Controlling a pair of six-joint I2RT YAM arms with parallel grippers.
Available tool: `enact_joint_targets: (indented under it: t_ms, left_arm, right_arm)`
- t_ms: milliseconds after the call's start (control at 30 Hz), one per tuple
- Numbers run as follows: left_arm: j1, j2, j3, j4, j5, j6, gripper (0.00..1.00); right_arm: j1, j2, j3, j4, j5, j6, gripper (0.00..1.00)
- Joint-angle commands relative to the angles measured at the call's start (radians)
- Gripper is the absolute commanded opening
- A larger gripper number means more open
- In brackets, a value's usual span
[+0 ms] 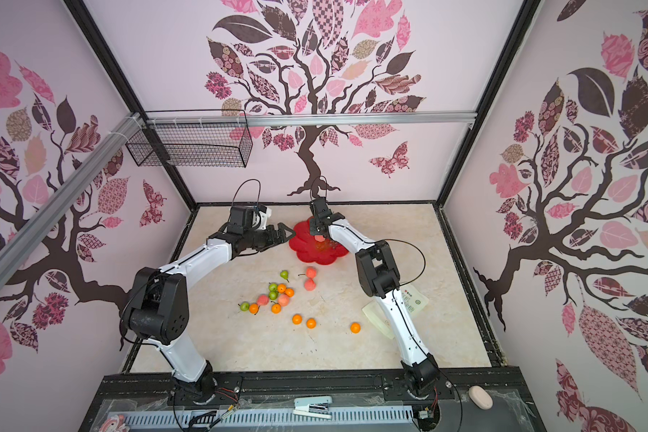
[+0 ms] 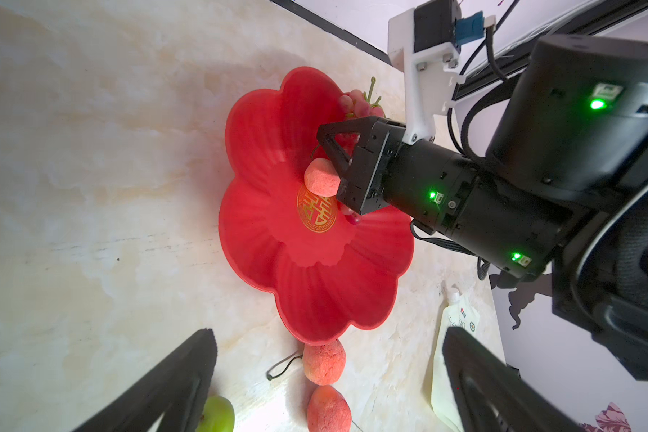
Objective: Place and organize the fake fruits in the fruit bowl
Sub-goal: 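Open the right gripper and raise it out of the bowl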
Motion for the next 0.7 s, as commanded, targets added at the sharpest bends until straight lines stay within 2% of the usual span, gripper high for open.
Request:
enact_joint_targets:
  t_ms: [0, 133, 233, 467, 600, 667]
  left_arm:
    - [-0.002, 0.011, 0.035, 0.01, 0.017, -0.001, 0.98]
    - [-0.001, 0.01, 0.037, 0.008, 0.016, 0.0, 0.98]
    - [-0.001, -0.002, 0.036, 0.003, 0.013, 0.007, 0.98]
    - [-0.001, -0.071, 0.021, -0.026, 0.002, 0.063, 0.99]
    - [-0.008, -0.137, 0.014, -0.075, 0.014, 0.125, 0.98]
    - [-0.027, -0.179, 0.008, -0.097, -0.018, 0.15, 0.98]
  right_arm:
    - [-0.001, 0.05, 0.075, -0.049, 0.019, -0.027, 0.08]
    - [-0.001, 0.03, 0.097, -0.056, 0.01, -0.044, 0.24]
    - [-0.001, -0.004, 0.102, -0.056, 0.002, -0.056, 0.3]
    - [-0.001, -0.16, 0.043, -0.058, -0.021, -0.064, 0.33]
    - [0.003, -0.292, -0.105, -0.016, -0.047, -0.033, 0.34]
    - [0.005, -0.362, -0.189, 0.008, -0.059, -0.009, 0.34]
